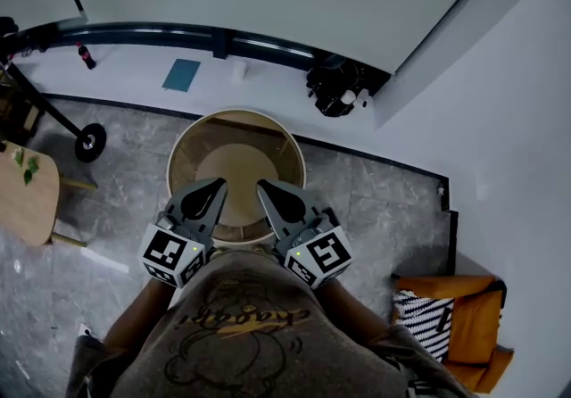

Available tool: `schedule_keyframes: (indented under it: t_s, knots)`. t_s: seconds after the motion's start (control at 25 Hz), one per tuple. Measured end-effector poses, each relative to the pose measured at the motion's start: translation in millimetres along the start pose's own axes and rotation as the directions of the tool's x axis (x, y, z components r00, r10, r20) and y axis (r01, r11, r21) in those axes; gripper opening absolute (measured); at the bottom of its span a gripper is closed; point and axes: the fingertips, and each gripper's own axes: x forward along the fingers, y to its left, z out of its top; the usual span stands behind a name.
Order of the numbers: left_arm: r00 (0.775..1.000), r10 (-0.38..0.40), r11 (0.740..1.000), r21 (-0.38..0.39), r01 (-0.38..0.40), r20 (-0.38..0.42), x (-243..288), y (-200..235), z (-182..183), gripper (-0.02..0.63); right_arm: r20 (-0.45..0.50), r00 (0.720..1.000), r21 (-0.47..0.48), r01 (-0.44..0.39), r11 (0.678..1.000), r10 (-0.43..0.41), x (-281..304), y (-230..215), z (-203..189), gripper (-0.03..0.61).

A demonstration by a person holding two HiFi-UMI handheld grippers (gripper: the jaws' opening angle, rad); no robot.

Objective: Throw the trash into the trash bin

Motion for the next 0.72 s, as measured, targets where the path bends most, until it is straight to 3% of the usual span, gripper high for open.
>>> schedule_keyframes:
  t_s: [0.44,0.72]
  knots:
    - [0.999,0.025,0.998,-0.059,-0.026,-0.028,-5.7,9.4,-9.3,0.02,0.011,1.0,0.009,-0.005,1.0,0.005,4.9,2.7,-1.4,0.02]
    - [0.999,0.028,0.998,-0.052,-0.029,-0.023,-9.6,11.9,-11.5,0.02,0.011,1.0,0.013,-0.009,1.0,0.009,6.2,6.4,-5.5,0.02]
